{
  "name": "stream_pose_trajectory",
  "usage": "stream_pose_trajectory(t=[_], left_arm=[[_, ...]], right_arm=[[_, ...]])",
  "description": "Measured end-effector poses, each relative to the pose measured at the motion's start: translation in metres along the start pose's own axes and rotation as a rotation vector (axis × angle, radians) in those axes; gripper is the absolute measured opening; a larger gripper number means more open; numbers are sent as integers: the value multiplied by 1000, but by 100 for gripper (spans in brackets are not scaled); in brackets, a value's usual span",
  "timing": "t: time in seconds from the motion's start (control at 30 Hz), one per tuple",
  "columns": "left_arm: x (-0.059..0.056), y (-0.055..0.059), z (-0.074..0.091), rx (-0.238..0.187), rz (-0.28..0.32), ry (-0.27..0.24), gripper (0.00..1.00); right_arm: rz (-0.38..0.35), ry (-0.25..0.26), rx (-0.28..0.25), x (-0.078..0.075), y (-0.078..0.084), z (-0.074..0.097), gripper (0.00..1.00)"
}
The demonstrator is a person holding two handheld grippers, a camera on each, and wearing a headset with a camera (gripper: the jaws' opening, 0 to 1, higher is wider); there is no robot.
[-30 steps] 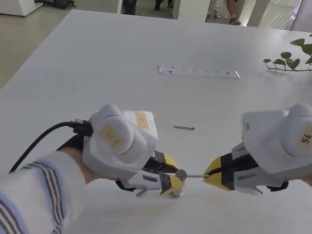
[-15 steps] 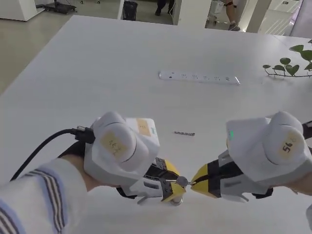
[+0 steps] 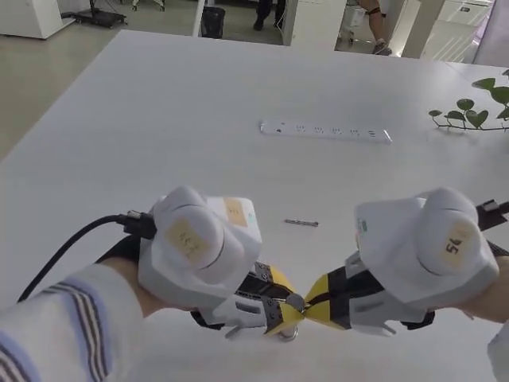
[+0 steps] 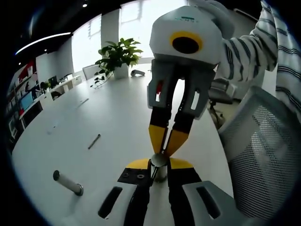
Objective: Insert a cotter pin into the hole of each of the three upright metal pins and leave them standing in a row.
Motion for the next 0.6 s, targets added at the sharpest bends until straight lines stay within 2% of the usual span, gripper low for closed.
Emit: stream_pose_trajectory(t=[0.33, 0.6], left_arm=[[-1, 1, 2, 1, 0, -5, 9], [-1, 1, 2, 2, 0, -7, 10]], right_arm=[[-9, -7, -2, 0, 0, -2, 0], [26, 0, -17, 0, 2, -2, 0]])
Point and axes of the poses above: the centre of the closed fingertips' face, and the gripper's own axes: z roughly backward along the fingers, x roughly to its left, y roughly out of its underside, the point moved 10 cm from there along z, roughly backward along the fingers, and after that the axes turned 2 degrees about -y, right-handed, at the moved point
